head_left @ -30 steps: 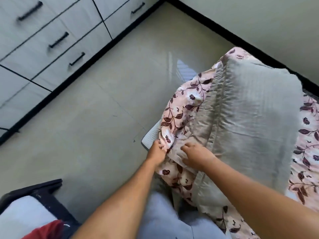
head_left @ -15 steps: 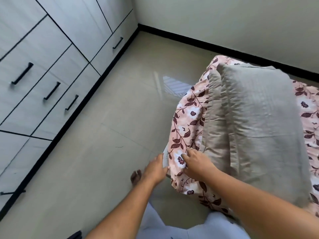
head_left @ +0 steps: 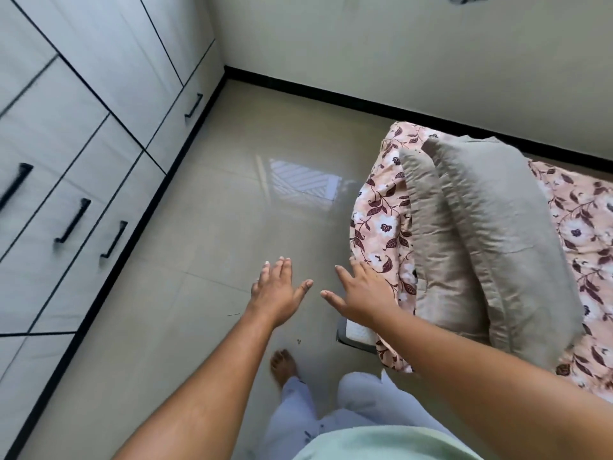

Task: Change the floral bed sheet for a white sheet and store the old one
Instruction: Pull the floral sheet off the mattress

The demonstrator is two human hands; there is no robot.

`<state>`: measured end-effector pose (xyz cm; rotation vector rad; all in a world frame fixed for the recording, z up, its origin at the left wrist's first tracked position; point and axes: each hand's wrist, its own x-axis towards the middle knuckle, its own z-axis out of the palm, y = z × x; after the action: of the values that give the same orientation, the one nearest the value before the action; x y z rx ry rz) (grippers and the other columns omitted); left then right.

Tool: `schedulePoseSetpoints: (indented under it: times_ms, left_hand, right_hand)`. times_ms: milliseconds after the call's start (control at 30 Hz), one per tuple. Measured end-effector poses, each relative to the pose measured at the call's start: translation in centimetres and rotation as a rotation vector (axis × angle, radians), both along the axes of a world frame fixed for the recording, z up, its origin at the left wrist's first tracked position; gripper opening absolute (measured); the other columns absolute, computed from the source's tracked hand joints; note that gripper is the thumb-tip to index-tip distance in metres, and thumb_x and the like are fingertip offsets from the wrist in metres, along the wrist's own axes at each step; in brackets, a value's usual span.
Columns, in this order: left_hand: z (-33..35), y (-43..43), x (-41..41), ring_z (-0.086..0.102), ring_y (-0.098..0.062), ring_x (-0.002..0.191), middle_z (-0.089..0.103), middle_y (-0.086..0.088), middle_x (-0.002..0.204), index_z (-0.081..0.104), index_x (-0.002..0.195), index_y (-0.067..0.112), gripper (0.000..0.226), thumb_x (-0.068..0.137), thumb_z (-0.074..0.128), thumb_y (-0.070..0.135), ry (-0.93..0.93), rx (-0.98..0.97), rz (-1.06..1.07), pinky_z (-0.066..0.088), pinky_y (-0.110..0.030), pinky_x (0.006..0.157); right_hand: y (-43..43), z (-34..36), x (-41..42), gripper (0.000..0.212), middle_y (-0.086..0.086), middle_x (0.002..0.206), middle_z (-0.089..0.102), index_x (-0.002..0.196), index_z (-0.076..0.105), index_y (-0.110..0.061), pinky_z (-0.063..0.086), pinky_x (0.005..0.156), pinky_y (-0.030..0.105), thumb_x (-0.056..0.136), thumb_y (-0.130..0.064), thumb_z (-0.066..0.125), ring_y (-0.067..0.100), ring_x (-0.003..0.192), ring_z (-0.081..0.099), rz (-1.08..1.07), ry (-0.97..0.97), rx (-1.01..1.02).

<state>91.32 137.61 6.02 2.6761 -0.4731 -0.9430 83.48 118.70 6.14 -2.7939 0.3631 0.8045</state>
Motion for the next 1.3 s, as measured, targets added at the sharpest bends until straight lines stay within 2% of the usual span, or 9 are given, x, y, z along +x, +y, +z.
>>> schedulePoseSetpoints:
  times_ms: [233, 433, 567, 700, 833, 967, 1100, 1200, 1300]
  left_hand:
    - [2.3, -0.3, 4.7, -0.001, -0.026, 0.155, 0.004, 0.001, 0.168, 0.008, 0.160, 0.018, 0.083, 0.097, 0.026, 0.070, 0.014, 0.018, -0.086, 0.014, -0.051, 0.120]
    - [2.7, -4.5, 10.9, 0.002, -0.024, 0.155, 0.008, 0.000, 0.168, 0.012, 0.160, 0.018, 0.081, 0.098, 0.028, 0.068, -0.001, 0.014, -0.224, 0.014, -0.046, 0.122]
    - [2.2, -9.1, 16.4, 0.008, -0.024, 0.154, 0.014, -0.001, 0.167, 0.016, 0.159, 0.017, 0.080, 0.098, 0.030, 0.067, -0.028, 0.003, -0.309, 0.016, -0.044, 0.123]
    - [1.1, -16.0, 22.9, 0.011, -0.026, 0.153, 0.018, -0.005, 0.166, 0.018, 0.158, 0.014, 0.080, 0.098, 0.031, 0.065, -0.041, 0.014, -0.438, 0.016, -0.042, 0.124]
    - [1.1, -23.5, 28.1, 0.012, -0.027, 0.153, 0.018, -0.008, 0.165, 0.018, 0.158, 0.012, 0.081, 0.098, 0.031, 0.065, -0.048, 0.025, -0.529, 0.017, -0.044, 0.123]
    - [1.9, -30.2, 31.3, 0.013, -0.027, 0.152, 0.017, -0.010, 0.165, 0.020, 0.157, 0.010, 0.079, 0.100, 0.031, 0.063, -0.075, -0.028, -0.598, 0.016, -0.043, 0.123]
    - [1.7, -36.9, 33.7, 0.019, -0.030, 0.150, 0.021, -0.014, 0.163, 0.026, 0.153, 0.007, 0.076, 0.101, 0.032, 0.061, -0.073, -0.027, -0.674, 0.017, -0.039, 0.122]
    - [0.7, -41.9, 35.0, 0.021, -0.031, 0.148, 0.023, -0.015, 0.162, 0.029, 0.152, 0.006, 0.077, 0.100, 0.031, 0.062, -0.040, -0.008, -0.727, 0.018, -0.039, 0.120]
    - [-0.5, -46.7, 36.3, 0.025, -0.032, 0.147, 0.027, -0.016, 0.160, 0.030, 0.151, 0.006, 0.092, 0.092, 0.020, 0.076, -0.021, -0.005, -0.759, 0.022, -0.042, 0.120]
  right_hand:
    - [0.5, 1.8, 5.1, 0.119, 0.016, 0.168, 0.015, 0.160, 0.024, -0.026, 0.020, 0.125, 0.047, 0.066, -0.091, -0.011, 0.033, 0.155, 0.015, -0.046, -0.098, 0.027]
    - [-3.4, 1.1, 7.7, 0.126, 0.017, 0.164, 0.024, 0.157, 0.030, -0.025, 0.027, 0.120, 0.049, 0.062, -0.094, -0.017, 0.036, 0.151, 0.022, -0.239, -0.096, 0.034]
    - [-7.5, 0.3, 10.7, 0.105, 0.016, 0.159, 0.031, 0.154, 0.033, -0.025, 0.029, 0.118, 0.049, 0.074, -0.087, 0.005, 0.036, 0.148, 0.026, -0.368, -0.088, 0.036]
    - [-13.2, -0.4, 15.5, 0.079, 0.016, 0.160, 0.029, 0.153, 0.033, -0.024, 0.027, 0.119, 0.049, 0.093, -0.075, 0.033, 0.035, 0.150, 0.024, -0.447, -0.081, 0.037]
    - [-19.3, 0.5, 19.9, 0.077, 0.015, 0.164, 0.022, 0.155, 0.029, -0.024, 0.026, 0.118, 0.050, 0.095, -0.073, 0.032, 0.035, 0.151, 0.021, -0.495, -0.049, 0.031]
    - [-25.1, 2.2, 23.4, 0.088, 0.017, 0.162, 0.026, 0.154, 0.029, -0.023, 0.031, 0.117, 0.052, 0.087, -0.079, 0.016, 0.037, 0.149, 0.024, -0.495, -0.102, -0.015]
    - [-30.2, 3.0, 25.7, 0.079, 0.017, 0.163, 0.026, 0.156, 0.029, -0.023, 0.031, 0.118, 0.052, 0.094, -0.072, 0.036, 0.037, 0.150, 0.024, -0.549, -0.139, -0.060]
    - [-32.9, 2.6, 26.6, 0.072, 0.018, 0.163, 0.026, 0.154, 0.029, -0.026, 0.029, 0.118, 0.050, 0.096, -0.067, 0.041, 0.036, 0.149, 0.025, -0.594, -0.151, -0.045]
    - [-35.5, 1.7, 27.6, 0.073, 0.017, 0.166, 0.018, 0.155, 0.028, -0.025, 0.023, 0.121, 0.050, 0.097, -0.068, 0.039, 0.036, 0.152, 0.019, -0.682, -0.136, -0.030]
